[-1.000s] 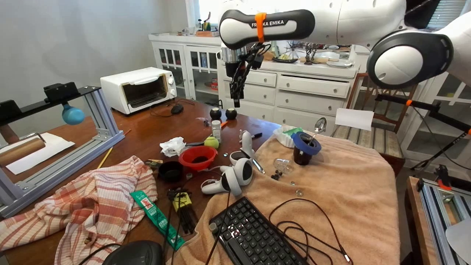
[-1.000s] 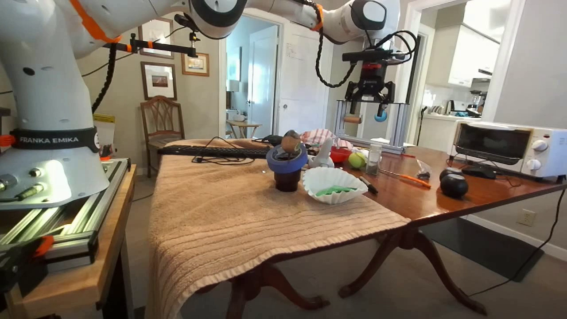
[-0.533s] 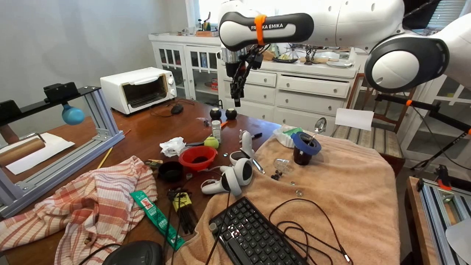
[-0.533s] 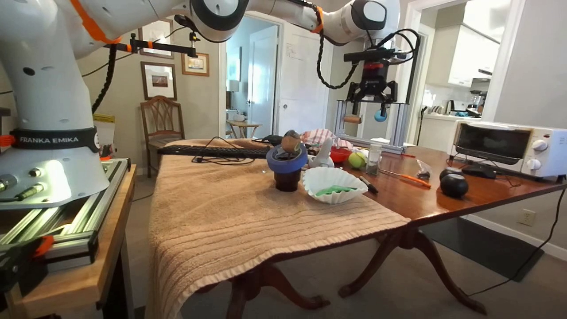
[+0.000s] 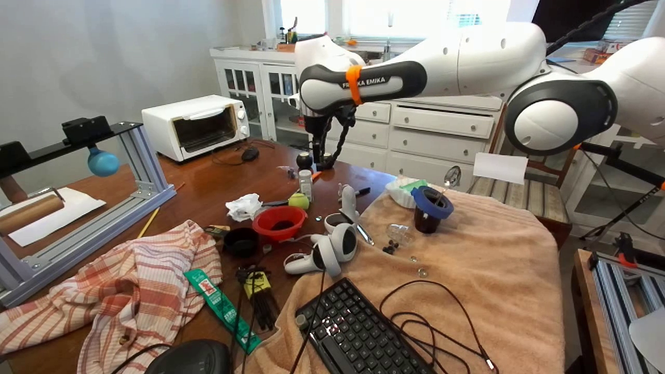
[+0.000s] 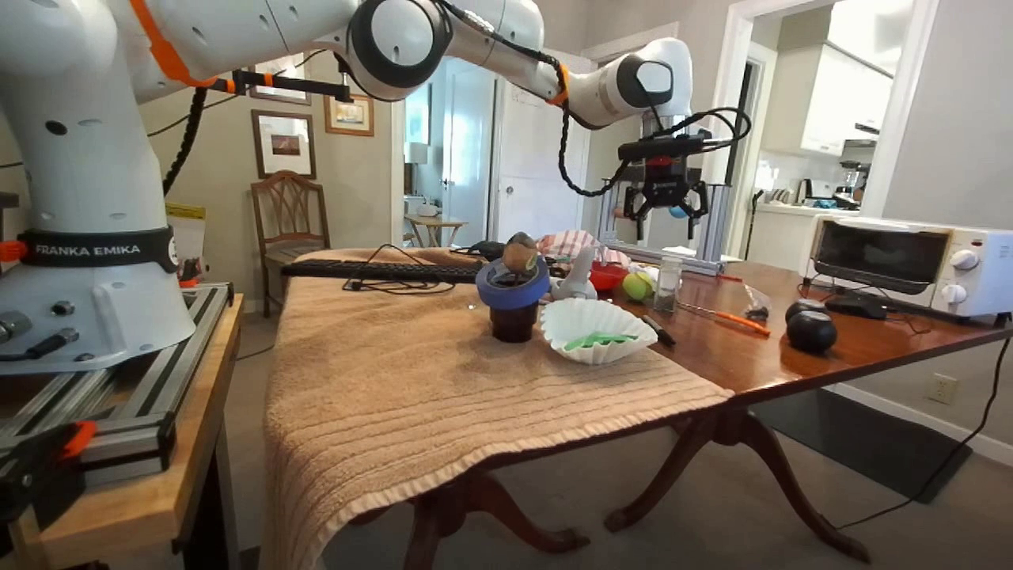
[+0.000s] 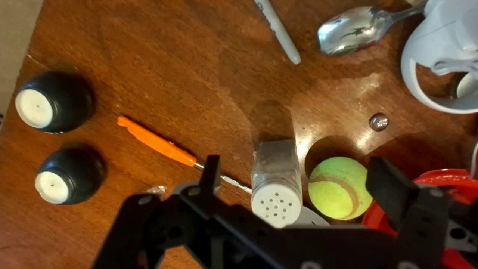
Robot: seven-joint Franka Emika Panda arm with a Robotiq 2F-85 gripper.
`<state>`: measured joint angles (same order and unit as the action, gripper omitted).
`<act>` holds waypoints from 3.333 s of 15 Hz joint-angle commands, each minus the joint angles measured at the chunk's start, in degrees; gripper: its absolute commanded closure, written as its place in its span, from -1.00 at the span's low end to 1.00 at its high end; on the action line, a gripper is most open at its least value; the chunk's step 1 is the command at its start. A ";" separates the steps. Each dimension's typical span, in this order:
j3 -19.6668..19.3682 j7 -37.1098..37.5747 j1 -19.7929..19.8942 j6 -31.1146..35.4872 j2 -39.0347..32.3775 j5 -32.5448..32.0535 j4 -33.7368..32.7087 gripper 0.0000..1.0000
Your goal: Move the white remote to the left then move the hand sanitizer to the right
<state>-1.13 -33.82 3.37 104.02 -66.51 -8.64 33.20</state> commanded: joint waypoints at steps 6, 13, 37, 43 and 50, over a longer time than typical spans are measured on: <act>3.02 -10.50 2.72 3.28 -4.35 1.81 -3.19 -1.00; 6.15 -8.51 3.46 1.82 -5.31 5.85 -3.44 -1.00; 9.29 -10.80 5.83 12.85 -9.51 8.57 -3.22 -0.38; 9.93 -11.20 5.97 12.60 -9.52 8.37 -3.50 0.53; 9.09 -8.75 5.10 9.63 -6.27 7.65 -1.04 0.54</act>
<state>7.97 -43.83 8.98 115.83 -74.14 -1.05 31.85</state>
